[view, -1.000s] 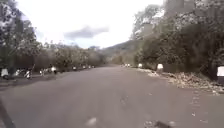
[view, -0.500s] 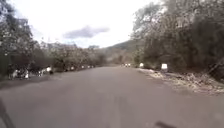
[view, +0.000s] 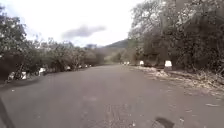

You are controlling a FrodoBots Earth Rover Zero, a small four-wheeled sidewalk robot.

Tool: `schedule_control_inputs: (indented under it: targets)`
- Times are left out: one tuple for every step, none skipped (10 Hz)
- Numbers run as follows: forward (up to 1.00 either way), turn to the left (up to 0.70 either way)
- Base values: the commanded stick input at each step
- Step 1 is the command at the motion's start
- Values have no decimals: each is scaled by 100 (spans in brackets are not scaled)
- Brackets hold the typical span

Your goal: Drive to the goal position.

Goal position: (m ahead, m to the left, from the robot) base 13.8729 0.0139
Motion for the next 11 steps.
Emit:
schedule_control_inputs:
  targets:
    - [100, 0]
    - [100, 0]
    - [100, 0]
    - [100, 0]
    - [100, 0]
    - [100, 0]
    - [100, 0]
    - [100, 0]
    - [100, 0]
    - [100, 0]
    - [100, 0]
